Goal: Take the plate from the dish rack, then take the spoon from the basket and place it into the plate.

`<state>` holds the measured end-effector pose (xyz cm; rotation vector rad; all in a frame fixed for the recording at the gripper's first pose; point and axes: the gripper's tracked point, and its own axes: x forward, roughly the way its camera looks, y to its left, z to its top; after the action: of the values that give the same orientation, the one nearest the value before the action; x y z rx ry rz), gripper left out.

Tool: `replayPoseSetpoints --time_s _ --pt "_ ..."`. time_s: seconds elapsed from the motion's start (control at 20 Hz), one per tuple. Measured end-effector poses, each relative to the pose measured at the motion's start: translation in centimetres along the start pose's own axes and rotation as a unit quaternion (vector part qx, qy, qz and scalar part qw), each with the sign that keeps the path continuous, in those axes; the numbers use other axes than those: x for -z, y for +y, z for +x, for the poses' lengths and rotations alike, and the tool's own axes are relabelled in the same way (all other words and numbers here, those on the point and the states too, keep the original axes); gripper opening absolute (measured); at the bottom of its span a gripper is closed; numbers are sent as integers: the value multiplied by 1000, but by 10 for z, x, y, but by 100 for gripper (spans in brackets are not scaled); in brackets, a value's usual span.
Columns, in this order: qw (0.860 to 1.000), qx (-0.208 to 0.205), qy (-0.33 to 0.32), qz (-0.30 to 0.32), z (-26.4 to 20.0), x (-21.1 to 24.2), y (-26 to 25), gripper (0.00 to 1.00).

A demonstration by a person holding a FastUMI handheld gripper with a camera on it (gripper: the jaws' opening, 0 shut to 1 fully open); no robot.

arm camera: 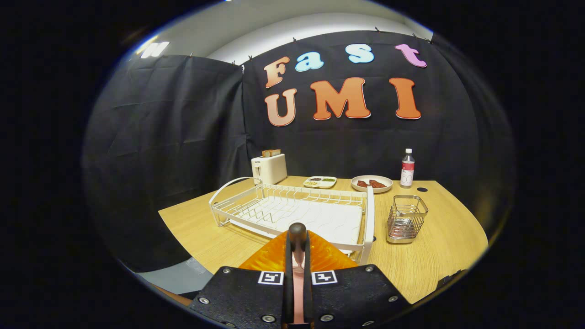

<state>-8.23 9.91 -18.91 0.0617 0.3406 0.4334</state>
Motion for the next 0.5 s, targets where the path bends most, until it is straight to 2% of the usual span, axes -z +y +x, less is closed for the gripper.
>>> replayPoseSetpoints --time_s 0.35,0.5 --pt "1000 -19 0 2 -17 12 -6 8" --pt "999 -26 22 11 -23 32 -12 9"
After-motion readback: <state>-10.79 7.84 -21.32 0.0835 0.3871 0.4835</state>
